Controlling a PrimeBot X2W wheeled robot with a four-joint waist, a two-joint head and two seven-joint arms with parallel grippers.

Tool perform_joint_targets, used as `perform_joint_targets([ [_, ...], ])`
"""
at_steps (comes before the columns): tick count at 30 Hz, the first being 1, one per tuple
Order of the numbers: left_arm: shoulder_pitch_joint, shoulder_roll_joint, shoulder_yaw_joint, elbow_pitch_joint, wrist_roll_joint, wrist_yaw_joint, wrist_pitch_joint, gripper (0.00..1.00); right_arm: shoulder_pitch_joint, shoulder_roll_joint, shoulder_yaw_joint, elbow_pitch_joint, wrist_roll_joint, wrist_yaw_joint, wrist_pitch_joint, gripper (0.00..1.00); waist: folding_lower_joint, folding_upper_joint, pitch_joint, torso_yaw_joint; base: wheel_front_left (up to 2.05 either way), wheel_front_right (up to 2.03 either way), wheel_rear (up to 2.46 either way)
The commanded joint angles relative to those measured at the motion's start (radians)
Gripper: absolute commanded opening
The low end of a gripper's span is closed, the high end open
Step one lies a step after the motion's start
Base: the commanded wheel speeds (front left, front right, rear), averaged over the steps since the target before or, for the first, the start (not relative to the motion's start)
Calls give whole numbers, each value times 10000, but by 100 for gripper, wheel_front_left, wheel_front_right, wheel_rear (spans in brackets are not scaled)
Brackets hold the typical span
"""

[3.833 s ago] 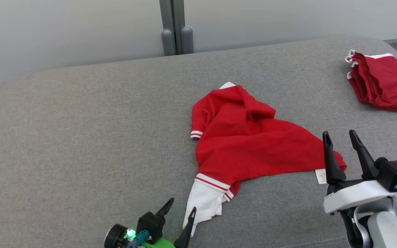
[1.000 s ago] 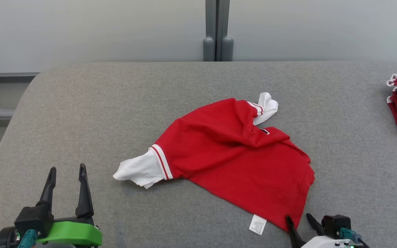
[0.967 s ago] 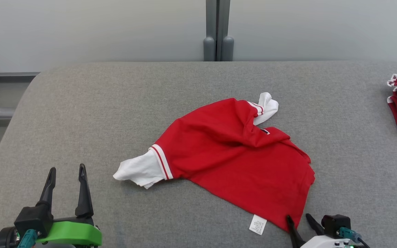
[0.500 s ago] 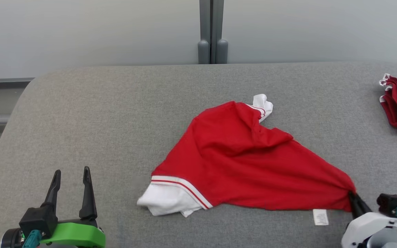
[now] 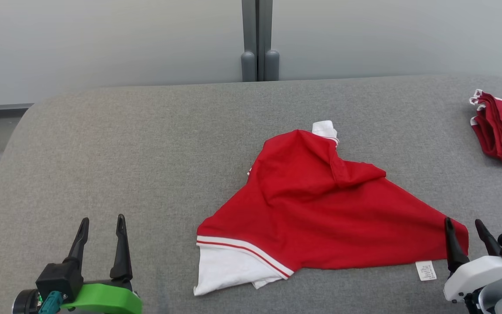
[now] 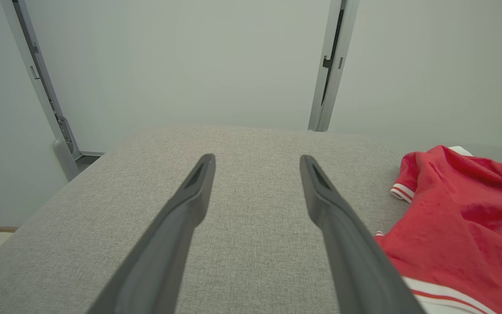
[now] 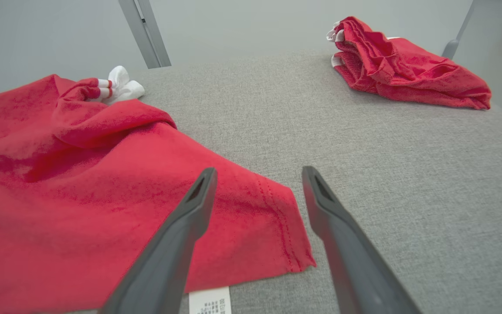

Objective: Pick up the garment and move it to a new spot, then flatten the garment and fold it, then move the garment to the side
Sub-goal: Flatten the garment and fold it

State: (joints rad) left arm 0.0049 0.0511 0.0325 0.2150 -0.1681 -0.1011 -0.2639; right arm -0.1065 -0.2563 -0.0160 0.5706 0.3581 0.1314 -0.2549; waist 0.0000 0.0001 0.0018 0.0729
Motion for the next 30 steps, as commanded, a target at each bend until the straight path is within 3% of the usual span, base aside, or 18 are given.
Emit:
perform_joint_targets([
  [1,27,2,6,26,-12,8,-1,100,142,64,-114,-335,-149,-14,-68,100,0,-1,-27,-23,0,0,0],
  [14,12,4,222,-29,169,-18,-3,100,1099,973,-107,-3856,-1228,-14,-101,100,0,-1,-189,-154,0,0,0],
  [30,247,37,334,67,427,-82,-1,100,1654,1290,356,-4699,-1789,-13,-103,100,0,-1,-384,-41,0,0,0],
])
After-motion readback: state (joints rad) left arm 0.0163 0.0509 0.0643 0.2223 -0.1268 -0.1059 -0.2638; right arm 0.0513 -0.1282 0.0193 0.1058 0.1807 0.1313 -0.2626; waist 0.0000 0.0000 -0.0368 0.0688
